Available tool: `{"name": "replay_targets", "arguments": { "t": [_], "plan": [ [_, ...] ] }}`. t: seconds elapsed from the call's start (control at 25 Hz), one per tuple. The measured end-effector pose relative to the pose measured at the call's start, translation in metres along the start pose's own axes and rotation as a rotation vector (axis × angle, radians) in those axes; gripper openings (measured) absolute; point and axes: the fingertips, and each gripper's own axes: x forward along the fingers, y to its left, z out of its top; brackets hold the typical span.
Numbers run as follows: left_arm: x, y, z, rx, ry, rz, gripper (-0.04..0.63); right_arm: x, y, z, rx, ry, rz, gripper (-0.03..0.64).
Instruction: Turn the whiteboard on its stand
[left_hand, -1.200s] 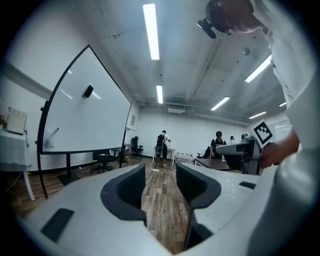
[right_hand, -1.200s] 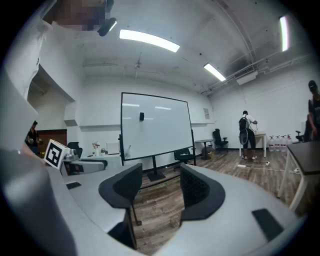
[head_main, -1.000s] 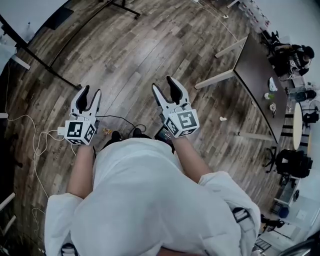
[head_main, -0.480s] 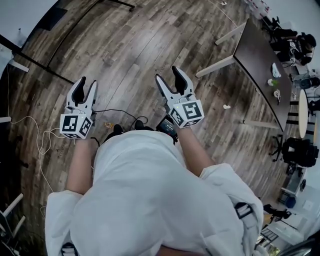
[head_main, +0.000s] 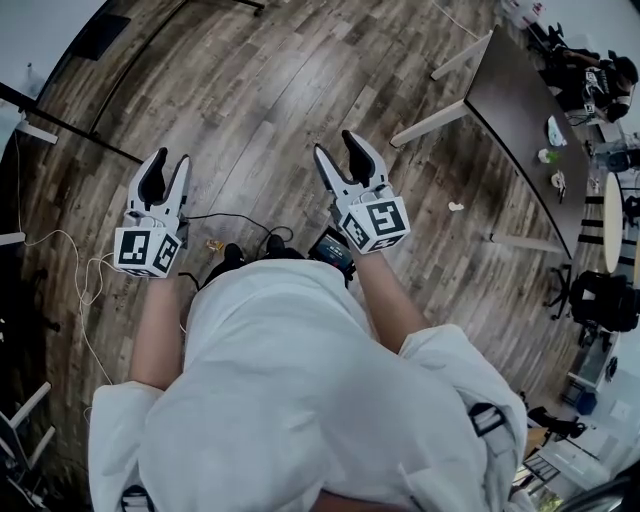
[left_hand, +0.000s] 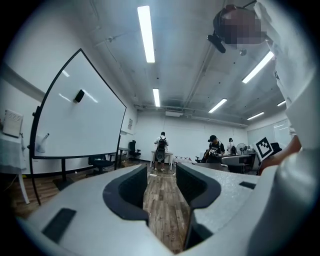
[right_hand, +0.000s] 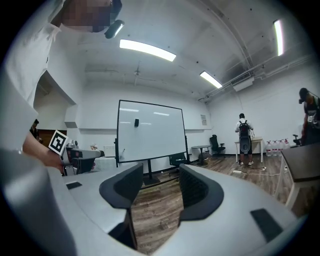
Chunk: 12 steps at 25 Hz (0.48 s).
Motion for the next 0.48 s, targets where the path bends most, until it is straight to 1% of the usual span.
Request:
{"name": "replay_targets", "arguments": {
  "t": [0.16,0.48],
  "plan": [
    [0.008,-0.017,0.002,0.020,-0.003,-0.001,0.183,-0.011,-0.013,-0.003,-0.003,-0.008,0.013,0.220],
    [0.028,-0.049,-0.005,0.022,0.014,-0.034,0.183,-0.032,-0.045,-0.016,0.029,-0.013,-0.009,0.219]
  ]
}}
